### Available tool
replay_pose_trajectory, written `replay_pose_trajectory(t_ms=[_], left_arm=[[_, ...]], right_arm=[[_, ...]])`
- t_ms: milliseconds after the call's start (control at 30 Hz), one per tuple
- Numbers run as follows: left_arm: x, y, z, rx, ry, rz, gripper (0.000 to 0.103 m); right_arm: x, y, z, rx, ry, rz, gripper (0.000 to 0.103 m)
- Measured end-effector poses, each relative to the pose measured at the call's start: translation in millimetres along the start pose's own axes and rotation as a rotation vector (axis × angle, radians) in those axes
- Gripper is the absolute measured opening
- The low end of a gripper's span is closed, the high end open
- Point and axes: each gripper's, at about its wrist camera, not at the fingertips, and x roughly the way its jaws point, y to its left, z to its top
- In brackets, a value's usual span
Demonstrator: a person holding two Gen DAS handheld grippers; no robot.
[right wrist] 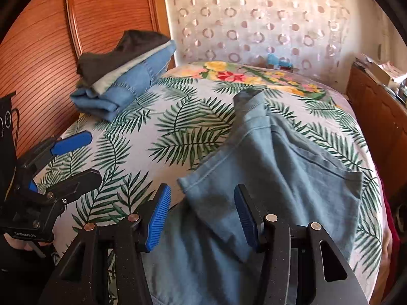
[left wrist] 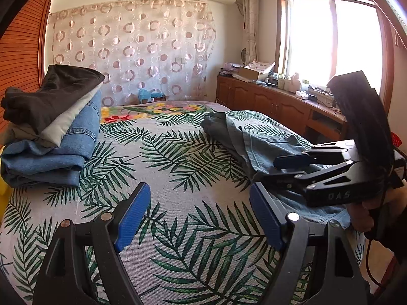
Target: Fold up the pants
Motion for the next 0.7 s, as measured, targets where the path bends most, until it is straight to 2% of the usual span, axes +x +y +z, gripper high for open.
replay_pose_trajectory(t_ms=[67, 100, 167, 200, 233, 267, 400, 533, 700], left_arm=[[0, -1, 0, 0.004, 0.001, -0.001, 0.081], [0, -1, 0, 0.005, 0.002, -0.001, 0.081], [1, -2, 0, 0.009, 0.008, -0.001, 0.081], [2, -2, 0, 0.010, 0.011, -0.001, 0.081], [2, -3, 0, 0.011, 0.014, 0.000, 0.081], [3, -3, -1, 0.013, 0.018, -0.001, 0.081], [3, -3, -1, 0.015, 0.024, -0.002, 0.081], [4, -3, -2, 0.015, 0.030, 0.000, 0.081], [5, -4, -2, 0.017, 0.037, 0.001, 0.081]], right_arm=[[8, 2, 3, -0.014, 0.017, -0.006, 0.052], [12, 4, 5, -0.020, 0.022, -0.007, 0.047], [18, 6, 9, -0.036, 0.034, -0.012, 0.030], [19, 7, 10, -0.045, 0.036, -0.011, 0.025], [20, 8, 11, -0.057, 0.037, -0.006, 0.012], [18, 8, 12, -0.065, 0.033, -0.003, 0.009], [-4, 2, 17, -0.057, -0.026, 0.006, 0.006], [-27, -13, 24, -0.039, -0.089, -0.037, 0.005], [-43, -39, 28, -0.010, -0.119, -0.107, 0.005]])
